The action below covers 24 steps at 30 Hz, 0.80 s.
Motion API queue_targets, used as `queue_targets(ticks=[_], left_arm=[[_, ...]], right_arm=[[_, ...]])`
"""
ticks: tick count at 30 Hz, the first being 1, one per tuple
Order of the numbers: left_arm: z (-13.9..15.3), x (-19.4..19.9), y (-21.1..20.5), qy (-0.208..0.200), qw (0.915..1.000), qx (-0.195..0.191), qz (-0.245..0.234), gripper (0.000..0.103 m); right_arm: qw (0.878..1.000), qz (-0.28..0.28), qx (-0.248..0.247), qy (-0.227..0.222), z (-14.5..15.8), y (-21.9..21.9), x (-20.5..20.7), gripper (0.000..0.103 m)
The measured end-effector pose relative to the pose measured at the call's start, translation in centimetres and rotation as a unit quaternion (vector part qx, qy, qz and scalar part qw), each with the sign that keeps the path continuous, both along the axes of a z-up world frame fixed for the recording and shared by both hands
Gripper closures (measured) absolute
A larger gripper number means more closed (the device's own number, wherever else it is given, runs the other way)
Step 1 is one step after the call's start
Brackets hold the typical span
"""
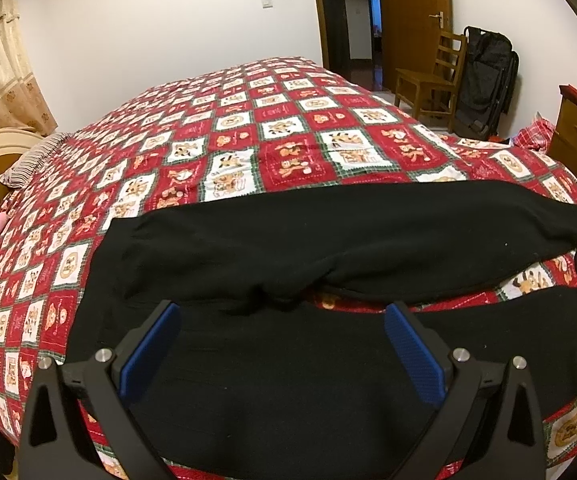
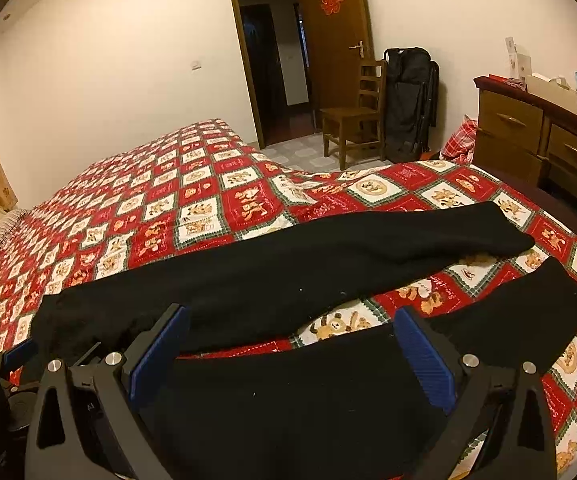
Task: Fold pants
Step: 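Position both grippers over the waistband of the black pants, then grasp the waistband edge with both grippers and lift it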
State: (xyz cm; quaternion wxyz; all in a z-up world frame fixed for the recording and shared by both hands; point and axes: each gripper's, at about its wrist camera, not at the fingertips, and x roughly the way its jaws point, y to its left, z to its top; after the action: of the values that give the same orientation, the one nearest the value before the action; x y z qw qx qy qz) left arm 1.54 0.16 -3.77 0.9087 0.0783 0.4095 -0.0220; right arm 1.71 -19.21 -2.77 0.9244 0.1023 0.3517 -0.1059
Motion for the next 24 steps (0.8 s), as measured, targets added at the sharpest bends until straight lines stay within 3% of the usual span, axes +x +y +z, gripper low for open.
queue_targets(ticks=[5,8,13,17,21,24], left_arm=[[-0.6,0.4,0.1,0.018,0.9996,-0.015,-0.013,0.000],[-1.5,1.1,0.7,0.052,0.9974,-0.038,-0.032,0.000],[-2.1,3.0,3.6,0.078,0.9954,-0.049,-0.023,0.000],[-0.9,5.6,7.6,0.056,0.9980,-0.026,0.012,0.000],[-0.4,9.8,13.0,0.043,0.9958,-0.046,0.067,0.000],[-1.2,12.5,15.3,0.056,0.9938,-0.049,0.083,0.007]], right_arm=[[0.999,0.017,-0.002,0.033,-1.1,-0.3,1.0,0.001],[0.998,0.036,-0.002,0.051,-1.7,-0.7,2.0,0.001],[0.993,0.097,0.003,0.061,-1.5,-0.8,4.7,0.002],[0.985,0.156,-0.033,0.060,-1.1,0.8,8.5,0.015],[0.972,0.215,-0.026,0.093,-2.8,3.0,13.4,0.018],[0.964,0.240,-0.035,0.107,-4.2,4.4,16.3,0.029]])
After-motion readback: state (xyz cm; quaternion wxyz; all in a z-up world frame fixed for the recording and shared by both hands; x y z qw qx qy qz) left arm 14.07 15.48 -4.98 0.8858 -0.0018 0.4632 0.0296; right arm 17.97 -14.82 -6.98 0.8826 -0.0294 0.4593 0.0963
